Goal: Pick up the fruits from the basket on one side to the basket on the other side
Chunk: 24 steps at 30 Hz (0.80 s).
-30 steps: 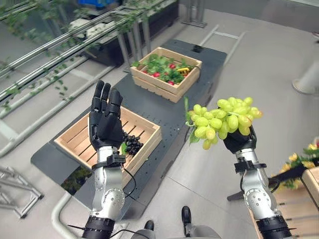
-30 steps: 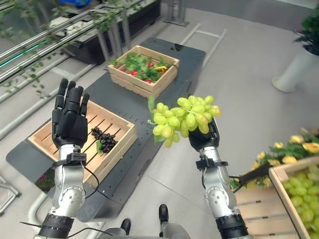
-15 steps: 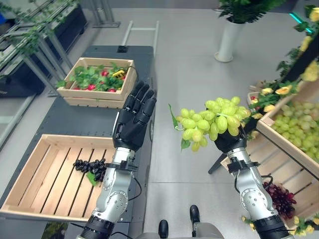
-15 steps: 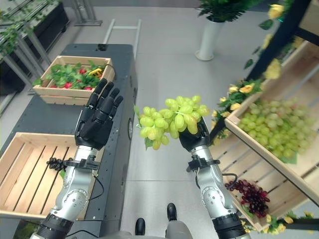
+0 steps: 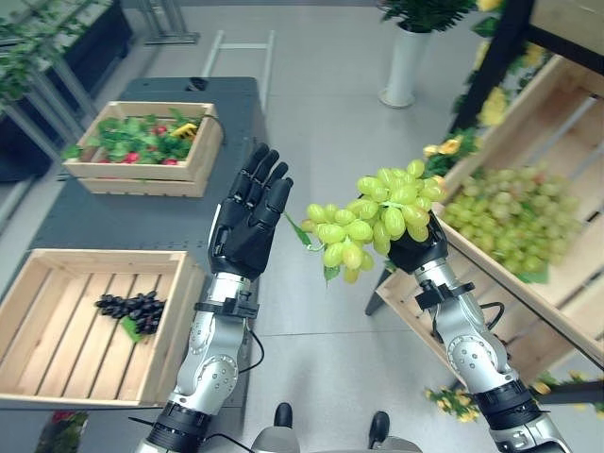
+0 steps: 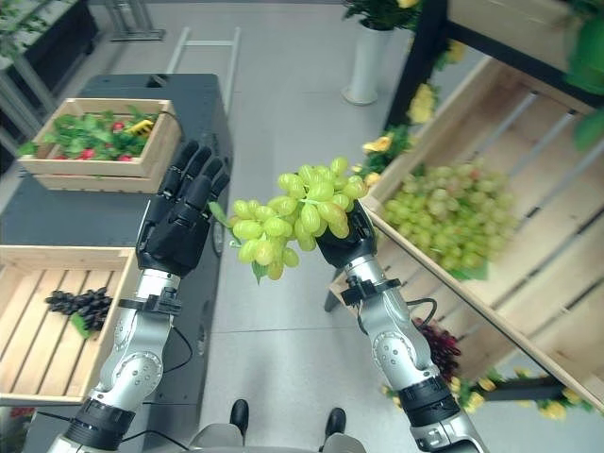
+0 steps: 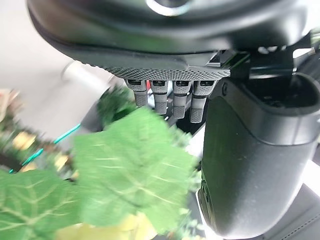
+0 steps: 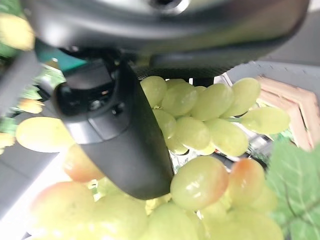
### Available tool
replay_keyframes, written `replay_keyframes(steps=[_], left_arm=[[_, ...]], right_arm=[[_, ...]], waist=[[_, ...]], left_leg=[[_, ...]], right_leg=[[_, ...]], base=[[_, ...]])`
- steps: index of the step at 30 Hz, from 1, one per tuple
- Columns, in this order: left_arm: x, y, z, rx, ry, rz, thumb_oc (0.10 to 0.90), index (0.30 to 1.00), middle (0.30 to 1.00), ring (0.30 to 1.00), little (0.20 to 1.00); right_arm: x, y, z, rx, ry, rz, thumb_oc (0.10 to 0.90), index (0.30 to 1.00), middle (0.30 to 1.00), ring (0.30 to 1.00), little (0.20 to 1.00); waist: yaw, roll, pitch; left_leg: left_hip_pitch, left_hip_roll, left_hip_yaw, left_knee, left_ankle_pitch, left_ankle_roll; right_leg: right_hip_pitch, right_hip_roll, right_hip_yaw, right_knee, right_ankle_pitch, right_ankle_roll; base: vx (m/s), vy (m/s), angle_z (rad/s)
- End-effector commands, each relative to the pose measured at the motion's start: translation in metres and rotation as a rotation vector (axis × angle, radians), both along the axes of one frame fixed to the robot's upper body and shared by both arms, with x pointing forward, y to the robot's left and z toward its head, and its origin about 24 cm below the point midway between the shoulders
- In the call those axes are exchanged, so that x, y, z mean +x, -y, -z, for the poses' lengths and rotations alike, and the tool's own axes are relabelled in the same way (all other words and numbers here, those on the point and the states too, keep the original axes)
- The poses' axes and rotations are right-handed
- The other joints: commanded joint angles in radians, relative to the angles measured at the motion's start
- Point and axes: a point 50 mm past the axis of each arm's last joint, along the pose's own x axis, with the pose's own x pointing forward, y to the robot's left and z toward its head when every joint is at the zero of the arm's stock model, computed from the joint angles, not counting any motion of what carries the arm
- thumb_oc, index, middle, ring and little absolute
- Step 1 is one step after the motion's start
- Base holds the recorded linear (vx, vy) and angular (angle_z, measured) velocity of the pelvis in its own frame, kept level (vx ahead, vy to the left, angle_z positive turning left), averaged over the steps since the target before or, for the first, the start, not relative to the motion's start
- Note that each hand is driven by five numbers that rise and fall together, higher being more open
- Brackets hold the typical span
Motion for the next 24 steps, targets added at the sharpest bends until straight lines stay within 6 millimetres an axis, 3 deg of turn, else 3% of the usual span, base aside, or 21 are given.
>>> replay_keyframes(steps=[1,7,11,19,24], left_arm=[[0.0,0.001,-0.036,-0.004,0.208,-0.006,0.8,0.9,0.9,0.9,0.9],[0.003,0.0,-0.032,-0.021,0.192,-0.005,0.8,0.9,0.9,0.9,0.9],[0.004,0.001,-0.034,-0.014,0.196,0.012,0.8,0.9,0.9,0.9,0.9],[0.008,0.001,-0.037,-0.023,0.158,0.024,0.8,0.9,0.9,0.9,0.9],[0.01,0.002,-0.036,-0.013,0.132,0.023,0.8,0.9,0.9,0.9,0.9]], right_arm=[[-0.012,-0.007,-0.069,0.197,0.297,-0.128,0.4,0.3,0.3,0.3,0.3],[-0.01,0.004,-0.092,0.314,0.308,-0.146,0.4,0.3,0.3,0.3,0.3],[-0.006,0.011,-0.099,0.359,0.303,-0.088,0.4,0.3,0.3,0.3,0.3],[0.011,0.05,-0.112,0.472,0.201,0.3,0.4,0.3,0.3,0.3,0.3],[0.025,0.073,-0.117,0.407,0.133,0.538,0.4,0.3,0.3,0.3,0.3]], waist=[[-0.039,-0.029,-0.166],[-0.041,-0.03,-0.178],[-0.049,-0.025,-0.179],[-0.055,-0.014,-0.202],[-0.055,-0.014,-0.209]], left_leg=[[-0.08,-0.057,-0.042,0.001,-0.008,0.056],[-0.097,-0.051,-0.117,0.001,0.007,0.04],[-0.09,-0.041,-0.098,0.001,0.008,0.034],[-0.061,-0.043,-0.09,0.001,-0.022,0.037],[-0.051,-0.043,-0.092,0.001,-0.029,0.039]], right_leg=[[0.026,-0.052,-0.025,0.002,0.011,0.017],[0.02,-0.018,0.002,0.002,-0.002,-0.016],[0.03,-0.02,-0.015,0.002,-0.006,-0.021],[0.048,-0.047,-0.011,0.002,-0.012,-0.006],[0.052,-0.052,-0.003,0.002,-0.011,-0.002]], base=[[-0.02,-0.188,-0.23],[-0.02,-0.106,-0.28],[0.03,0.023,-0.12],[0.08,0.043,0.02],[0.07,0.02,-0.01]])
